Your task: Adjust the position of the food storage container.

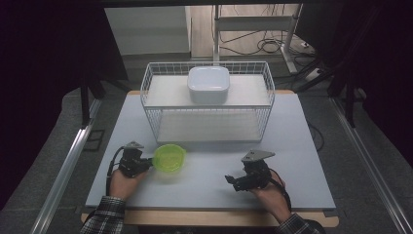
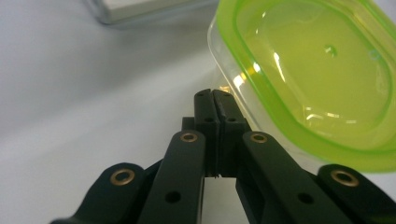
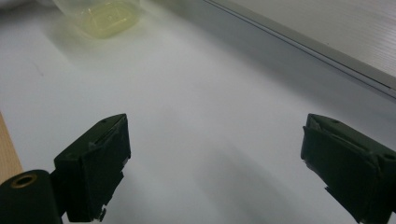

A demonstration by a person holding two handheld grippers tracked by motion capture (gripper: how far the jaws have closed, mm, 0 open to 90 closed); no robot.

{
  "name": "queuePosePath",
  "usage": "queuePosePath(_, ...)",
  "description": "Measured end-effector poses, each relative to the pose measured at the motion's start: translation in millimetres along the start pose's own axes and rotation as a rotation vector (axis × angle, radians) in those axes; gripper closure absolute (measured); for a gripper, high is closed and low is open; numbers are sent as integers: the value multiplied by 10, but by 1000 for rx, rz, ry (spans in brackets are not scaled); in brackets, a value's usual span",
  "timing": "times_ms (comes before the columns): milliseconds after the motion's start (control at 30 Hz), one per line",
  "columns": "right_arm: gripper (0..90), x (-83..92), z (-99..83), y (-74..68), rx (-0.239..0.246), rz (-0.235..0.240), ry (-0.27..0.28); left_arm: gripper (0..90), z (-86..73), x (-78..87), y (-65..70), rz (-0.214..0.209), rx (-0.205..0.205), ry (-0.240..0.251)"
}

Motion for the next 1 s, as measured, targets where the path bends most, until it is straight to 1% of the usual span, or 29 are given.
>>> queuePosePath(100, 87, -4, -2, 0, 0, 0, -1, 890, 3, -69, 92, -7, -23, -11)
queuePosePath(167, 87, -5, -3, -1, 1, 1, -2, 887, 8, -100, 130, -11, -44, -20)
queuePosePath(367, 87, -11, -9, 0, -2, 3, -5, 876, 35, -192, 222, -17, -70, -25)
queuePosePath(533, 87, -19, -15, -3, -1, 3, -10, 876, 40, -258, 288, -31, -90, -29)
queuePosePath(667, 87, -21, -17, -2, -1, 3, -11, 870, 38, -290, 372, -47, -105, -35)
queuePosePath(767, 87, -21, -18, -3, -1, 3, -11, 861, 34, -322, 447, -56, -127, -42)
queuePosePath(867, 87, -21, -19, -3, 0, 3, -12, 858, 30, -354, 511, -65, -140, -44)
queuePosePath(1000, 87, -21, -19, -3, 0, 4, -12, 855, 16, -406, 612, -76, -171, -54)
Point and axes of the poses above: each handheld gripper's, and its own axes: x roughly backward along the jaws, z roughly out of its top, y roughly to its right, the point moved 5 cm from there along -x, roughly forward along the jaws, and after that the axes turned 11 degrees about y, right-handed, at the moved point
